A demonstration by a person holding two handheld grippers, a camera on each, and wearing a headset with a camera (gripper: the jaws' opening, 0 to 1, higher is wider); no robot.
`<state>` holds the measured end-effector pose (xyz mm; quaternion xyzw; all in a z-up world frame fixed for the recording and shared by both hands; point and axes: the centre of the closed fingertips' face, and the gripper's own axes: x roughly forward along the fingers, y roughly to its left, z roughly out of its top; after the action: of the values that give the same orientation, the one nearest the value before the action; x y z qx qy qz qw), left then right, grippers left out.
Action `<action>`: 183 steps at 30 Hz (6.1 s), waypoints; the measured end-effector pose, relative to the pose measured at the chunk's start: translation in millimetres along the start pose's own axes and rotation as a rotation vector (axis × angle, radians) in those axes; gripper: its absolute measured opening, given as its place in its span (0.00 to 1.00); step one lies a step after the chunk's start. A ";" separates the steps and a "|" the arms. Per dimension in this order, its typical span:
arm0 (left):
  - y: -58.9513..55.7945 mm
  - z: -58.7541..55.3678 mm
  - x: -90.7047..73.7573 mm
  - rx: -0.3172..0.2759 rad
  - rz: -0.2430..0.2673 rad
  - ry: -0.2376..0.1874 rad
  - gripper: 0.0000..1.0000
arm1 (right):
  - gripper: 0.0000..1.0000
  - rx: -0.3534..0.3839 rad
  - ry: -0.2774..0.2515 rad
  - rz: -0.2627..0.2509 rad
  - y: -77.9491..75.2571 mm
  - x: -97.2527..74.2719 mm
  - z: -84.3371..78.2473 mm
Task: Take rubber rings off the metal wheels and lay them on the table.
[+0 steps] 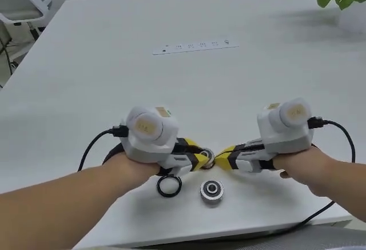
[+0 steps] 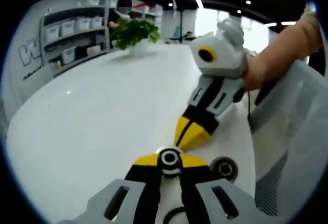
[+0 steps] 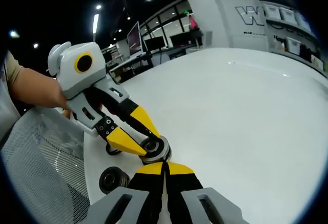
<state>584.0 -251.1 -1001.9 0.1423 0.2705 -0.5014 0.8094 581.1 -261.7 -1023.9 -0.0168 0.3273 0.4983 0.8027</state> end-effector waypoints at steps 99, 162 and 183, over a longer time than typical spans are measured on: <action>-4.0 15.8 -78.6 -0.045 0.007 -0.114 0.35 | 0.00 0.139 -0.142 0.115 34.9 -22.8 38.4; -3.4 -41.4 -168.5 -0.081 0.110 -0.106 0.66 | 0.00 0.166 0.130 0.193 77.6 40.6 11.9; -6.0 -28.9 -169.5 -0.061 0.096 -0.103 0.66 | 0.20 0.135 -0.001 0.189 77.5 10.7 45.9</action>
<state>510.7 -114.8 -926.7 0.1045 0.2362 -0.4602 0.8494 544.7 -198.1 -970.5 0.0685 0.3598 0.5486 0.7516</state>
